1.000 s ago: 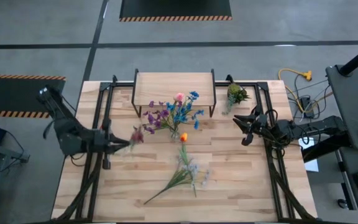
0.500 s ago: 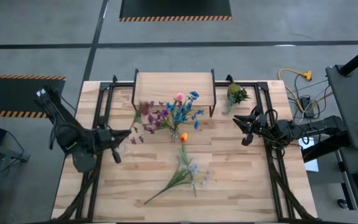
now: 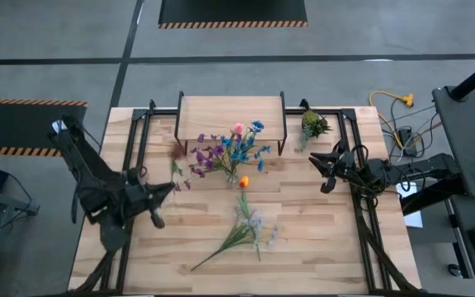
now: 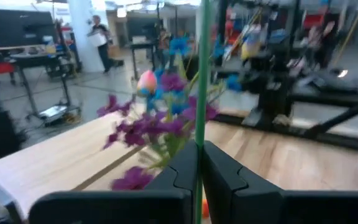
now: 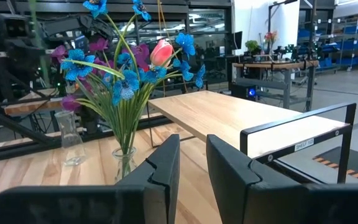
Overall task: Pick and place flowers into a vace then onto a shelf
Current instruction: Put the red flower into the left transparent vase
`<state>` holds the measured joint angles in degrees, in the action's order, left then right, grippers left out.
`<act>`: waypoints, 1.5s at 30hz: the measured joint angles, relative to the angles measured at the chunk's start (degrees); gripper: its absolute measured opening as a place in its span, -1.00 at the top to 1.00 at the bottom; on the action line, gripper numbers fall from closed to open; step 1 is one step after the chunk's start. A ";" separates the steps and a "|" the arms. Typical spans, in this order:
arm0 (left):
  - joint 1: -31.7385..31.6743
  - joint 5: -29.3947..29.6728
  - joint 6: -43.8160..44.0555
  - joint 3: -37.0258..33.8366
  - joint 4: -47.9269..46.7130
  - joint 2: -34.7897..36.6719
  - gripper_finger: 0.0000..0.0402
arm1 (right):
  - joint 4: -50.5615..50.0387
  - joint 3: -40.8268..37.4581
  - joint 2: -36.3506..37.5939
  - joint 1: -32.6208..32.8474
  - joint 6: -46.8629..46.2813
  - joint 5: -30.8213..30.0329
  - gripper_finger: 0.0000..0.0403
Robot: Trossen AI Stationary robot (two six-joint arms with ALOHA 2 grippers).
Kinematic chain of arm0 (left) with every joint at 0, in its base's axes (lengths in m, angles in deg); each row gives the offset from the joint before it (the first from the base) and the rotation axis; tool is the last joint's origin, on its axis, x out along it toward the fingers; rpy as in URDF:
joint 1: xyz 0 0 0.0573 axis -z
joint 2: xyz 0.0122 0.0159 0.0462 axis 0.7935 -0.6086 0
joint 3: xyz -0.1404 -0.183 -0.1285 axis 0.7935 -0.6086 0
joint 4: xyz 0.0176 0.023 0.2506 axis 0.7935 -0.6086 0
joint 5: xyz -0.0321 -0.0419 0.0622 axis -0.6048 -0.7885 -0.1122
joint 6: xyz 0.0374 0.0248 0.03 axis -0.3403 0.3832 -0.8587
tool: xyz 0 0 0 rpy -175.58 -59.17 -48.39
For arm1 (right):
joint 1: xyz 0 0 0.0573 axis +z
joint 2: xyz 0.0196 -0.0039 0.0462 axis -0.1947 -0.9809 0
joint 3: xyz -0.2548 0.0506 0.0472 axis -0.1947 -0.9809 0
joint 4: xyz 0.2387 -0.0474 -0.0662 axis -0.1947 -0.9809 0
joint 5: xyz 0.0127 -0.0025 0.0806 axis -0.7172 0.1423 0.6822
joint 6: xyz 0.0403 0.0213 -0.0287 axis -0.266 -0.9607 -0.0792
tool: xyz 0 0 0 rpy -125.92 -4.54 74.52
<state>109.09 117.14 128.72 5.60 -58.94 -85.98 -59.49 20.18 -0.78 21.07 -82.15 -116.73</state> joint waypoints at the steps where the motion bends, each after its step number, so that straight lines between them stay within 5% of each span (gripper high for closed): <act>1: 1.13 0.62 -1.21 0.02 1.73 -0.72 1.00 | 0.00 0.00 0.00 0.00 0.02 0.00 0.64; 6: 6.38 2.89 -9.11 0.02 10.86 -4.96 1.00 | 0.00 0.00 0.00 0.00 0.02 0.00 0.64; 19: 8.17 3.13 -11.89 0.02 12.03 -9.43 1.00 | 0.09 0.00 0.02 0.02 0.02 -0.02 0.64; 27: 1.18 1.91 -13.59 -0.03 10.61 -8.02 1.00 | 0.54 0.00 0.07 0.01 0.01 -0.07 0.64; 31: -4.50 -5.94 -20.29 1.72 11.78 -7.99 1.00 | 0.57 0.00 0.07 0.02 -0.59 -0.07 0.64; 36: -9.91 -18.22 -41.12 7.36 20.06 -7.56 1.00 | 0.55 0.00 0.07 0.00 -1.07 -0.09 0.64; 40: -14.58 -33.36 -55.36 9.84 29.37 -6.24 1.00 | 0.57 0.00 0.07 0.00 -0.97 -0.13 0.64; 45: -23.17 -55.22 -58.93 8.81 30.63 -2.96 1.00 | 1.62 0.00 0.04 0.00 -0.85 -0.26 0.64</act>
<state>85.92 61.92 69.79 14.42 -28.32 -88.94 -57.87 20.18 -0.74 21.07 -83.00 -116.99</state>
